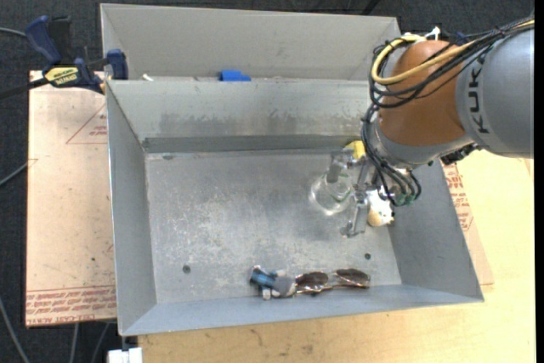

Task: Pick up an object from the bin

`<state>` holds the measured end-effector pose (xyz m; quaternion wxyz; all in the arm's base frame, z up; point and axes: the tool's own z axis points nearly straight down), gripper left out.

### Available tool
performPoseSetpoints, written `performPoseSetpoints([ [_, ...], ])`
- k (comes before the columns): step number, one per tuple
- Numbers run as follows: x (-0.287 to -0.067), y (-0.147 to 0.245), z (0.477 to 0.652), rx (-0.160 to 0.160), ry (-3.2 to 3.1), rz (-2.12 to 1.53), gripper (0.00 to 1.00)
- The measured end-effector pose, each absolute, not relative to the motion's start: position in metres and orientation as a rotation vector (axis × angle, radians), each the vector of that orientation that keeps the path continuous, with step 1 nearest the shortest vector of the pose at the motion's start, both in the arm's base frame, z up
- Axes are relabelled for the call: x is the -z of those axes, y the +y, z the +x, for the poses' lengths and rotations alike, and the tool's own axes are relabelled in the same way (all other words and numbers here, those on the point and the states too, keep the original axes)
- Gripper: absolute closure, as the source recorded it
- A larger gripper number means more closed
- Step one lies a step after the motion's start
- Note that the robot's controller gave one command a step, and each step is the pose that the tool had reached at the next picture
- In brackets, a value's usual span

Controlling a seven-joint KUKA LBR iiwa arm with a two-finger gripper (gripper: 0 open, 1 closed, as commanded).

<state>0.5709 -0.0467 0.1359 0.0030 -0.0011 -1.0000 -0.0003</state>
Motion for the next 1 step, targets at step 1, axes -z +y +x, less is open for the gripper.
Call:
performPoseSetpoints([
  [1,-0.1405,-0.0466,0.5726,0.000,-3.143,-0.001,0.00],
])
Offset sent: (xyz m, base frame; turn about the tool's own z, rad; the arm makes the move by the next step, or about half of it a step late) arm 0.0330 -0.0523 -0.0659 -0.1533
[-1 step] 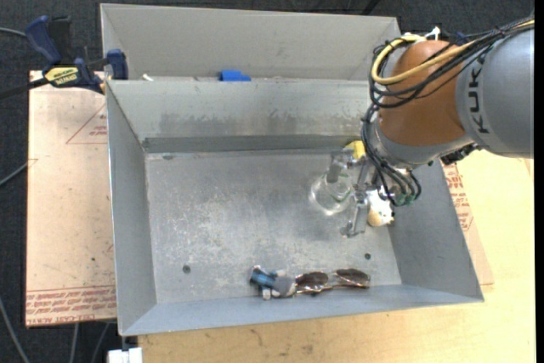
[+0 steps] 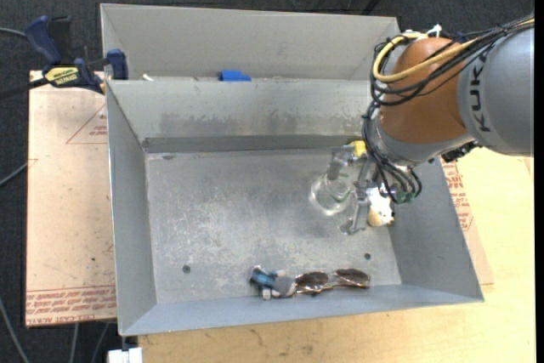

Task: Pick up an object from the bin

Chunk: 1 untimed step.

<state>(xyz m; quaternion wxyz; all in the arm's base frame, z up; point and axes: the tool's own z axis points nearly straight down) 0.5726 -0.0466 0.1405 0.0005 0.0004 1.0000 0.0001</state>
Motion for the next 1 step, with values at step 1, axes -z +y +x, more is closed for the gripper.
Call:
performPoseSetpoints([
  [1,-0.0930,-0.0830,0.5979,0.000,3.127,-0.171,0.00],
])
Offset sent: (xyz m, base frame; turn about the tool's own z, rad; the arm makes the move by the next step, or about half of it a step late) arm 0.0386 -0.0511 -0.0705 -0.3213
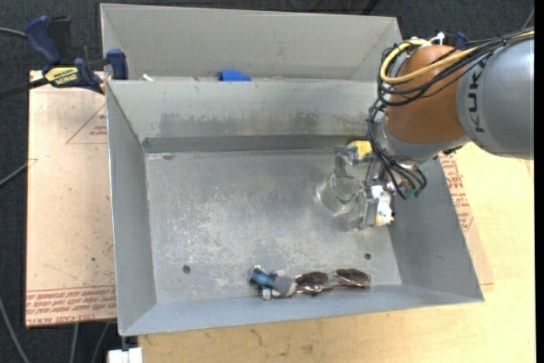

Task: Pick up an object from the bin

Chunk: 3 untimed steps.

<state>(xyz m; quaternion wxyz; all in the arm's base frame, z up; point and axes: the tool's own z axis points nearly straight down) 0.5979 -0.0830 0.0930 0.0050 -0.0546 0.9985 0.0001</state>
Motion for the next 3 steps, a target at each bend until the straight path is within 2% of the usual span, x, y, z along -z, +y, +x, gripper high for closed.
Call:
performPoseSetpoints([
  [1,-0.078,-0.096,0.615,0.002,3.086,-0.495,0.00],
  [2,-0.076,-0.090,0.609,-0.003,3.125,-0.151,0.00],
  [3,-0.077,-0.080,0.631,0.008,3.079,-0.520,0.00],
])
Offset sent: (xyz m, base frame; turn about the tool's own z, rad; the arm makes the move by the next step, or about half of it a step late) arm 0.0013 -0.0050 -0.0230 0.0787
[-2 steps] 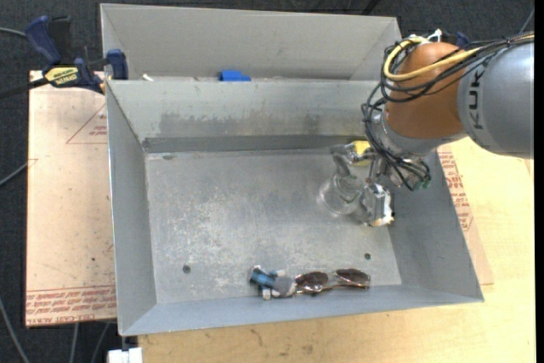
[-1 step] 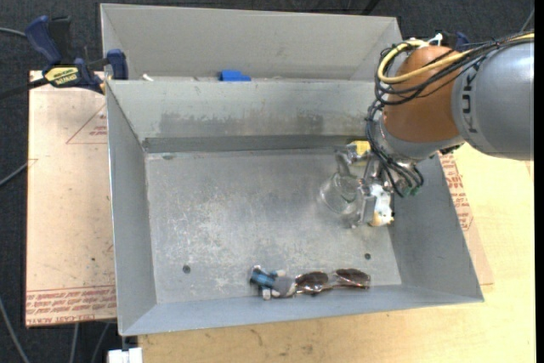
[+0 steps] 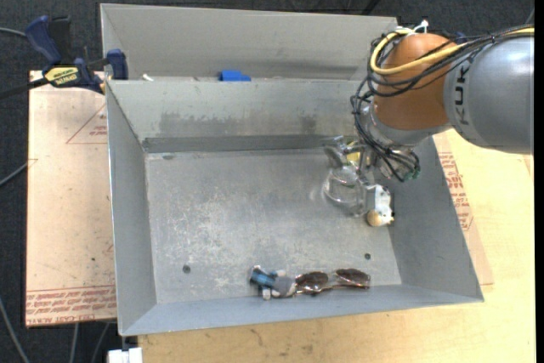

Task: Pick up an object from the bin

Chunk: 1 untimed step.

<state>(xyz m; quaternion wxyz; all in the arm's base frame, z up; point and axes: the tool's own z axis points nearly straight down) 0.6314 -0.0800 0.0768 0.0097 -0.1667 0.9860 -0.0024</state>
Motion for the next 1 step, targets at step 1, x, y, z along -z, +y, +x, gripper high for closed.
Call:
performPoseSetpoints([
  [1,-0.0770,-0.0793,0.6253,-0.004,3.119,0.144,1.00],
])
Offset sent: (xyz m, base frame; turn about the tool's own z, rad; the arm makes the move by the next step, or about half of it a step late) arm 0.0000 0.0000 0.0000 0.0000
